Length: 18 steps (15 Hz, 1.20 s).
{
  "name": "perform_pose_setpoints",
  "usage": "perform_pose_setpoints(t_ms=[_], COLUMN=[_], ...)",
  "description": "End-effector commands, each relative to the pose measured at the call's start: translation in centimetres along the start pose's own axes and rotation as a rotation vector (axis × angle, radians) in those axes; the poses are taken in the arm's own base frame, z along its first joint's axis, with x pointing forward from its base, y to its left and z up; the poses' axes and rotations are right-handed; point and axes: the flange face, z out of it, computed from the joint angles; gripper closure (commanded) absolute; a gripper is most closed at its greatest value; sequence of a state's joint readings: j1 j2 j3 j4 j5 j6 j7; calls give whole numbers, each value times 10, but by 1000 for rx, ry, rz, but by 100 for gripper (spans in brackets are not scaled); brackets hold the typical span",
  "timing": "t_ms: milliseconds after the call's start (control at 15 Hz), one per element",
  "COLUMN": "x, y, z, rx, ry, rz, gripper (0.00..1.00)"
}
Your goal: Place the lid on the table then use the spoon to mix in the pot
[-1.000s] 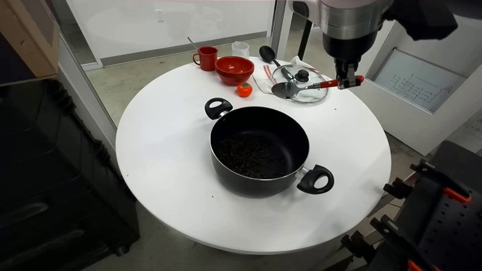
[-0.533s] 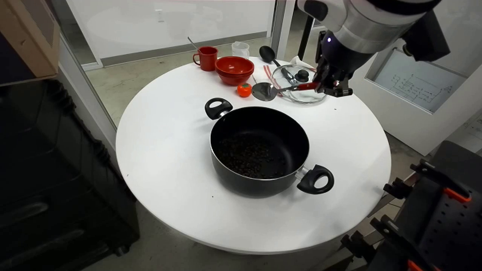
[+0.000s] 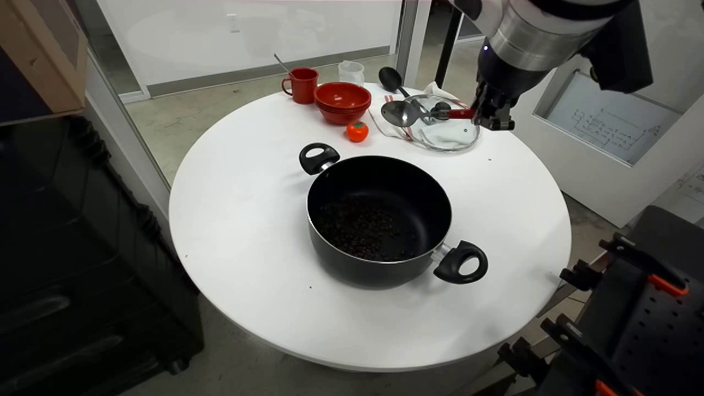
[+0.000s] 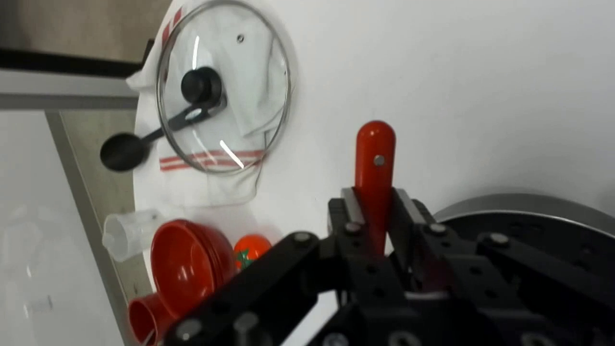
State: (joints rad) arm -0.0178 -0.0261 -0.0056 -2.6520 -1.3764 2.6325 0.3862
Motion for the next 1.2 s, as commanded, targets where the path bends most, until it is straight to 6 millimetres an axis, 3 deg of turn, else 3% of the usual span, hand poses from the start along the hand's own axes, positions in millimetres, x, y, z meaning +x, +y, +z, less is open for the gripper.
perform_pose_setpoints(t_ms=[0,400,667,867,1133], x=[19,34,21,1,-10], y=[28,112,157,166,161], z=[16,37,72,98,107], rx=[81,248,321,441,611], ry=[-136,-363,-538,-662,-649], rz=[134,409,551,539,368], gripper=[95,95,95,95,95])
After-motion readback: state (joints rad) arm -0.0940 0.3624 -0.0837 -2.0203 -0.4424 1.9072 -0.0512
